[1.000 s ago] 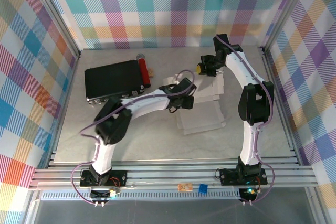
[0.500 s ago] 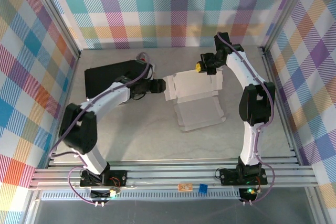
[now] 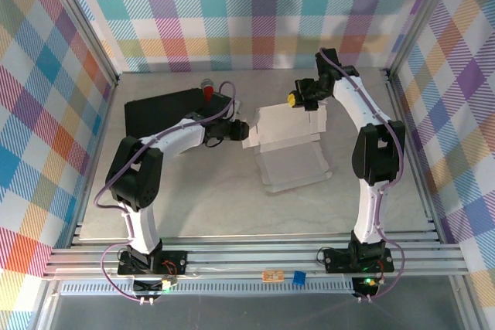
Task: Fold the paper box
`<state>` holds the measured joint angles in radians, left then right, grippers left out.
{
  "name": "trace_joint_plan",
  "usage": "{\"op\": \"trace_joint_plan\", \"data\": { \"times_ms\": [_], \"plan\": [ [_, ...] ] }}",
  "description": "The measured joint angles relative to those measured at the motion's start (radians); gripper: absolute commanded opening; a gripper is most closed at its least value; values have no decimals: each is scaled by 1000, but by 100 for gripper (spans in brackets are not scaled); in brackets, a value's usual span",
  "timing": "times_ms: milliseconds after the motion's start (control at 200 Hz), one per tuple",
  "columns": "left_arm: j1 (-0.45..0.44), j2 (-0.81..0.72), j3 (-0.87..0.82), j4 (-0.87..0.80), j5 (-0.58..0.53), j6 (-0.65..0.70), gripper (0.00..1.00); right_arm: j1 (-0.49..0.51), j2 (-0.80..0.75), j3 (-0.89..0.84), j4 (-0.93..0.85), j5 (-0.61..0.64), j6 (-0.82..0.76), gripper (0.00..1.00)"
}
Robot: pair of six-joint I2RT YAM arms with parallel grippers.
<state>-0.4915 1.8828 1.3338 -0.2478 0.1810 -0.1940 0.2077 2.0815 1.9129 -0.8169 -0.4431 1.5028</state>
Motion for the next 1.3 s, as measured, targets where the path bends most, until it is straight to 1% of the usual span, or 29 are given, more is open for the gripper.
{"op": "trace_joint_plan", "data": {
  "times_ms": [45, 100, 170, 260, 395, 465, 545, 685, 710, 760, 820, 845, 890, 985, 1120, 1150, 1220, 1300],
  "plan": [
    [-5, 11, 11, 0, -15, 6, 16, 0, 0, 0, 4, 0, 0, 0],
    [-15, 19, 18, -2, -37, -1, 11, 0, 0, 0, 8, 0, 0, 0],
    [-38, 22, 29, -10, -72, -5, 0, 0, 0, 0, 12, 0, 0, 0],
    [-81, 22, 53, -47, -163, -11, 0, 0, 0, 0, 19, 5, 1, 0],
    [-150, 29, 98, -111, -357, -56, 0, -3, -20, -66, 87, 3, 4, 0],
    [-174, 33, 107, -145, -450, -89, 0, 1, -55, -153, 165, -3, 9, 0],
    [-192, 46, 111, -180, -530, -131, 0, 12, -100, -263, 283, -10, 12, 0],
    [-190, 51, 97, -202, -610, -171, 1, 38, -158, -437, 516, -16, 23, 0],
    [-188, 50, 92, -200, -613, -174, 6, 42, -165, -467, 562, -18, 24, 0],
    [-187, 43, 70, -188, -615, -180, 19, 44, -176, -517, 638, -25, 25, 0],
    [-186, 27, 43, -181, -616, -185, 42, 45, -188, -575, 725, -30, 27, 0],
    [-184, 18, 34, -180, -616, -184, 48, 45, -191, -596, 753, -30, 27, 0],
    [-179, -3, 16, -179, -612, -196, 55, 42, -195, -631, 798, -31, 26, 0],
    [-157, -76, -14, -176, -585, -225, 57, 42, -197, -684, 869, -31, 26, 0],
    [-128, -212, -22, -179, -534, -298, 68, 41, -201, -735, 974, -39, 26, 0],
    [-119, -245, -22, -180, -516, -324, 67, 41, -201, -741, 1002, -43, 26, 0],
    [-82, -308, -23, -175, -432, -391, 57, 41, -201, -750, 1061, -56, 26, 0],
    [-2, -339, -45, -138, -308, -444, 54, 41, -201, -759, 1142, -73, 26, 0]
  ]
}}
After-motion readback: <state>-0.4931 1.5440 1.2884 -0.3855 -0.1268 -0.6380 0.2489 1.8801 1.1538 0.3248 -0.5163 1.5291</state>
